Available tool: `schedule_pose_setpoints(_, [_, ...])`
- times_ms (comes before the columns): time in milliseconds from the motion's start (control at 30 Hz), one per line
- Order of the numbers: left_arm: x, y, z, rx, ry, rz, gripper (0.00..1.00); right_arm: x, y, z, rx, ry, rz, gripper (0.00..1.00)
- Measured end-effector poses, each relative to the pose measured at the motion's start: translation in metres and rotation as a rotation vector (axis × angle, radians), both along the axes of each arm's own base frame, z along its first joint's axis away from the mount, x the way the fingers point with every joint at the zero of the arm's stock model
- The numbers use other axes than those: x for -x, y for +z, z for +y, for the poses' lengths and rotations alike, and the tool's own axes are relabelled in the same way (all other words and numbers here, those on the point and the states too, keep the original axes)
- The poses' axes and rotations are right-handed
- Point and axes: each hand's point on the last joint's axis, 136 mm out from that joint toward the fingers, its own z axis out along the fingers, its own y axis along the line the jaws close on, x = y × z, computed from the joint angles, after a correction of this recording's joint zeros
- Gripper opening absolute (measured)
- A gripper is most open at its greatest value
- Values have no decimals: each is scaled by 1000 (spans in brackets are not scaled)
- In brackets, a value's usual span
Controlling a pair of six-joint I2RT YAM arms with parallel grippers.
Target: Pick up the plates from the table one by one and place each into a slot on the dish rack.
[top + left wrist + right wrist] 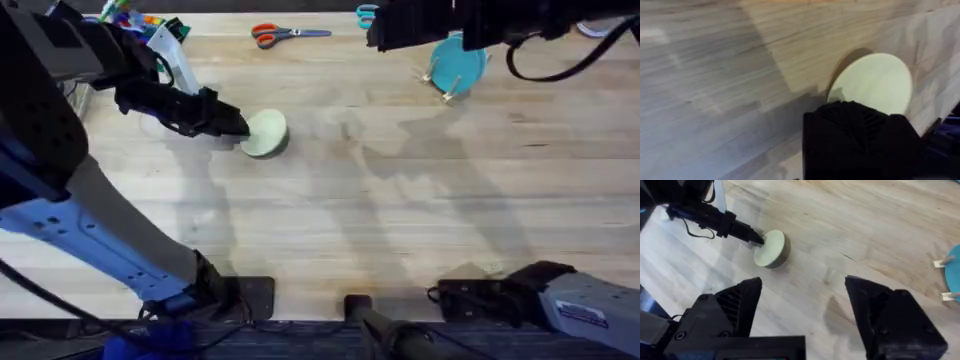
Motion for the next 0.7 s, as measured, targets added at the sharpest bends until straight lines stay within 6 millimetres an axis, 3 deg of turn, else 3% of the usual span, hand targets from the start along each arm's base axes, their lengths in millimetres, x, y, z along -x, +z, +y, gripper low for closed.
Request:
schedule_pose_setpoints(333, [-7, -6, -14, 153, 20, 7, 43, 0, 0, 0, 0, 0, 0, 993])
schedule_pose_setpoints(700, [-9, -6, -15, 165, 22, 1, 43, 0, 0, 0, -28, -33, 30, 994])
